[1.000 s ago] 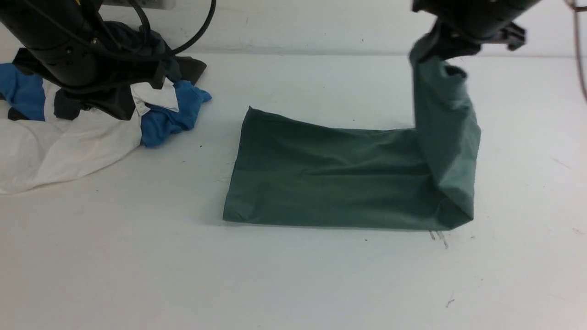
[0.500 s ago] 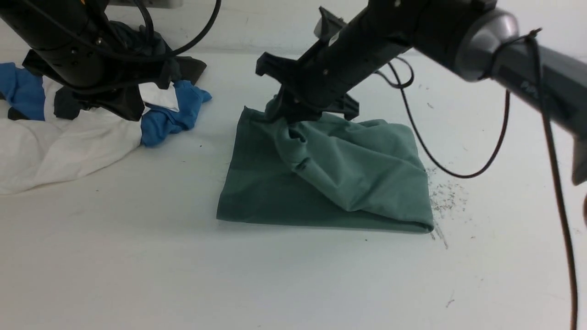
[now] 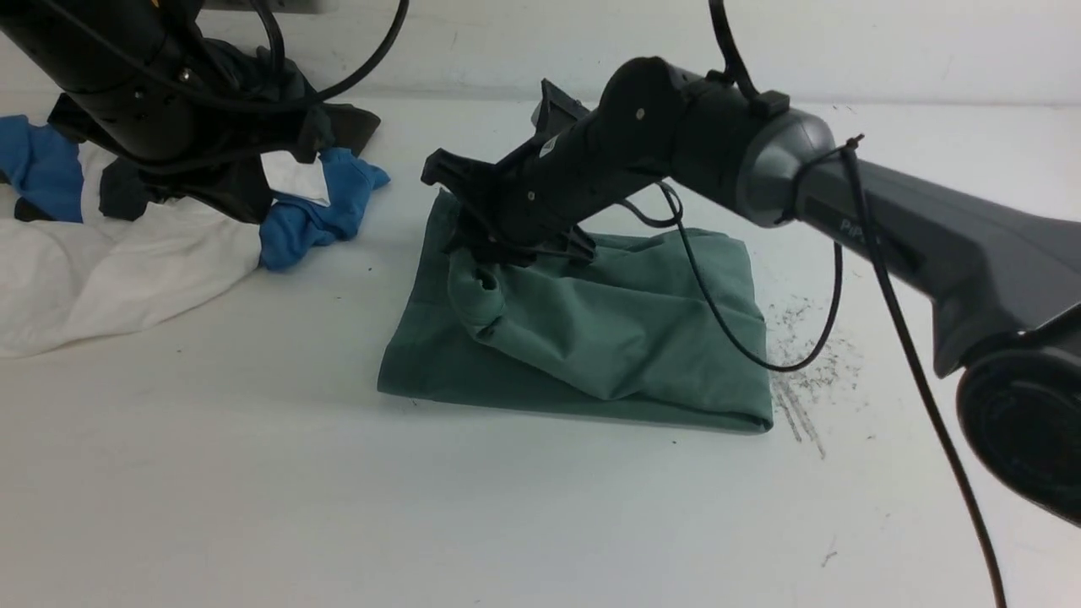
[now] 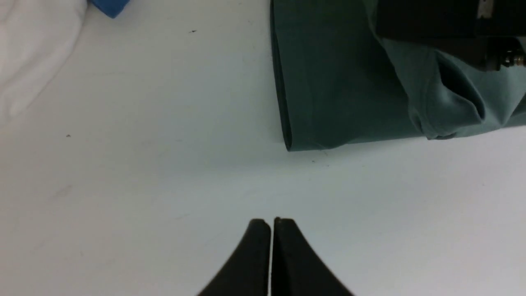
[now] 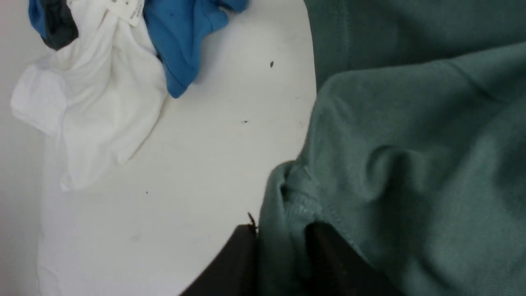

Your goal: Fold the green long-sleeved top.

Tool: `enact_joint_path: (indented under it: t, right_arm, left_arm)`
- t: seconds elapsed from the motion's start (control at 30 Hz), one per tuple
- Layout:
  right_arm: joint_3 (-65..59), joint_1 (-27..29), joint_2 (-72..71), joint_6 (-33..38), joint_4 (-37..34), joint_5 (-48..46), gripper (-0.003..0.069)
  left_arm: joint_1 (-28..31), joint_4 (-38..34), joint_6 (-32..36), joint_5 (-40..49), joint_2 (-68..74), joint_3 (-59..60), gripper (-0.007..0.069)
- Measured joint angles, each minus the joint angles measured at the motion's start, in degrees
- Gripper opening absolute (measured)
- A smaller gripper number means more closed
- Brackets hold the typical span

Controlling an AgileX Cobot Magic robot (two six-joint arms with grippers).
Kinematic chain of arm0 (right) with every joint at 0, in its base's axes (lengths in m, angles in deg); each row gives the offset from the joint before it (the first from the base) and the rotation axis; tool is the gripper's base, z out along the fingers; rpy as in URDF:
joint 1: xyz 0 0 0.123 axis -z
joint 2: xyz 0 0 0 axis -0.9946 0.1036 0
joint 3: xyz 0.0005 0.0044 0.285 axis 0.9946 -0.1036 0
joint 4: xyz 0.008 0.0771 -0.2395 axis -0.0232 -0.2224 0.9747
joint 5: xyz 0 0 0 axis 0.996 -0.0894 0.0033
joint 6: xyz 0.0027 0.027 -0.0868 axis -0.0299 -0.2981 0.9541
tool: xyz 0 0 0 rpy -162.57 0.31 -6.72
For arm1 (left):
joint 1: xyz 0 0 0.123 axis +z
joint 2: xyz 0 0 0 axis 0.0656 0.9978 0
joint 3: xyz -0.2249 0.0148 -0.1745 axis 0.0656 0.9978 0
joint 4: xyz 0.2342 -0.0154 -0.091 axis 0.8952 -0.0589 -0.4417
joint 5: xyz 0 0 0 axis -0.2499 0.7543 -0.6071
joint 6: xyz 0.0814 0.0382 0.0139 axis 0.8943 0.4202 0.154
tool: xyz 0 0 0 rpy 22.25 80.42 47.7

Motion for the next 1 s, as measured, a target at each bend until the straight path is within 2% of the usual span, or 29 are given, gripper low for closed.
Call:
enact_joint_path:
  t: [0.03,0.07,0.1,0.2,0.23,0.33,0.43,0.5,0.57,0.6,0.63,0.7,0.73,0.77,0.8,0.87,1.0]
  right_arm:
    - [0.00,-0.16,0.00,0.14,-0.81,0.76,0.0269]
    - [0.00,-0.16,0.00,0.14,-0.99,0.83,0.0279]
    - [0.00,-0.28,0.00,0.47,-2.55,1.21,0.0348]
    - [0.00,-0.20,-0.17,3.75,-3.56,-0.43,0.0470]
    - [0.00,-0.20,-0.17,3.75,-3.56,-0.43,0.0470]
    - [0.00,1.53,-1.67,9.84,-2.05,-5.85,0.0521]
    - [0.00,4.45,-3.79,12.15,2.55,-11.30,0.0514]
    - [0.00,6.72,-5.39,12.79,6.94,-15.86,0.0470]
    - [0.00,9.21,-7.02,13.08,12.43,-20.53,0.0385]
    - [0.00,10.58,-7.82,13.22,15.66,-22.96,0.0316]
    - [0.00,10.80,-7.94,13.26,16.21,-23.27,0.0303]
    - [0.00,13.27,-8.95,14.34,22.81,-25.11,0.0114]
    - [-0.14,13.80,-9.19,14.77,24.03,-25.26,0.0071]
    - [-0.20,14.02,-9.32,14.84,24.49,-25.32,0.0062]
    - [-0.85,14.59,-9.86,15.54,25.46,-25.39,0.0018]
    - [-2.29,14.67,-10.86,17.49,24.79,-25.51,-0.0005]
    - [-5.91,14.47,-12.76,21.60,20.33,-25.51,-0.0014]
  left_arm:
    - [0.00,0.00,0.00,0.00,0.00,0.00,-0.0004]
    - [0.00,-0.05,0.00,0.00,0.00,0.00,-0.0004]
    - [0.00,-0.05,0.00,0.00,0.00,0.00,-0.0004]
    - [0.00,-0.11,0.00,0.00,0.00,0.00,-0.0003]
    - [0.00,-0.16,0.01,0.00,0.00,0.00,-0.0003]
    - [0.00,-0.15,0.87,0.00,0.00,0.00,-0.0003]
    - [0.00,-0.16,1.32,0.00,0.34,0.00,-0.0003]
    - [0.00,-0.21,1.26,0.00,1.01,0.00,-0.0003]
    - [0.00,-0.42,1.04,0.00,2.58,0.00,-0.0003]
    - [0.00,-0.91,0.94,0.00,4.16,0.00,-0.0003]
    - [0.00,-1.03,0.94,0.00,4.41,0.00,-0.0003]
    - [0.00,-2.97,0.89,0.00,8.07,0.00,-0.0003]
    - [0.00,-3.95,0.95,-0.09,9.23,0.00,-0.0003]
    - [0.00,-4.50,1.00,-0.18,9.52,0.00,-0.0003]
    - [0.00,-7.08,1.48,-1.44,12.35,0.00,-0.0003]
    - [0.00,-9.27,2.50,-3.64,14.52,0.00,0.0006]
    - [0.00,-12.28,4.33,-8.38,19.08,0.00,0.0071]
